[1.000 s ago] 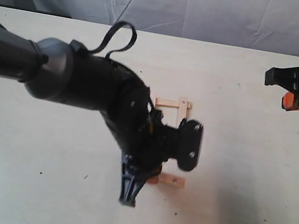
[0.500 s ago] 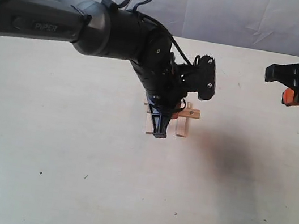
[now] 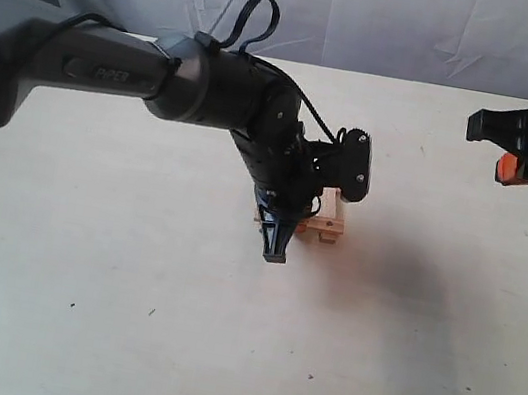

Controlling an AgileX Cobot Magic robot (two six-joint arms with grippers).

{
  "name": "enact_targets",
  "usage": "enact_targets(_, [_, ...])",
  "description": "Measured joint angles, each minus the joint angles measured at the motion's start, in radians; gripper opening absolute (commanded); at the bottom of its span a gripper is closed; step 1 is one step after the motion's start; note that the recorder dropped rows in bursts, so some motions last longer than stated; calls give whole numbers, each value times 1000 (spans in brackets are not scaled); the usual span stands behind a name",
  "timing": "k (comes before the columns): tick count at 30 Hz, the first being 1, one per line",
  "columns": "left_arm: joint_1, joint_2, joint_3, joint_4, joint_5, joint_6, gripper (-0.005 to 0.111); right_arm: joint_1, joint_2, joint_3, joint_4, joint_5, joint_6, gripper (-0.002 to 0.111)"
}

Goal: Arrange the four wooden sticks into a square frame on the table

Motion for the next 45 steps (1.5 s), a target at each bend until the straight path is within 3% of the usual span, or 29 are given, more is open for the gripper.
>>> enact_targets(5, [0, 0, 0, -2, 7, -23, 39, 0, 0, 0, 6, -12, 0, 31])
enact_targets(7, [0, 0, 0, 0, 17, -25, 47, 0, 0, 0, 8, -14, 0, 42])
enact_targets(11, [0, -64, 0, 64, 59, -137, 36, 0, 0, 0, 23, -23, 0, 36])
enact_targets(16, [14, -261, -2, 164, 161, -517, 0, 0, -24, 0, 22, 5, 0, 0])
enact_targets(17, [42, -353, 4, 188, 240, -671, 0, 0, -62, 0, 4, 41, 0, 0])
enact_targets(19, [77, -442, 39, 204, 297, -789, 0, 0, -119, 17, -22, 64, 0, 0])
enact_targets(22, [130, -673, 211, 240, 290, -968, 0, 0, -323, 109, -49, 52, -12, 0])
enact_targets(25, [132, -1081, 481, 259, 89, -1109, 0, 0, -654, 264, -53, 29, -96, 0])
enact_targets(30, [132, -1670, 883, 334, -211, -1126, 0, 0, -1149, 486, -23, -82, -149, 0])
enact_targets(34, [132, -1894, 1084, 400, -199, -1126, 0, 0, -1370, 602, -23, -133, -149, 0])
enact_targets(38, [132, -1956, 1099, 409, -115, -1127, 0, 0, -1413, 609, -21, -142, -152, 0])
enact_targets(45, [132, -1968, 1099, 409, -93, -1127, 0, 0, -1413, 609, -21, -143, -152, 0])
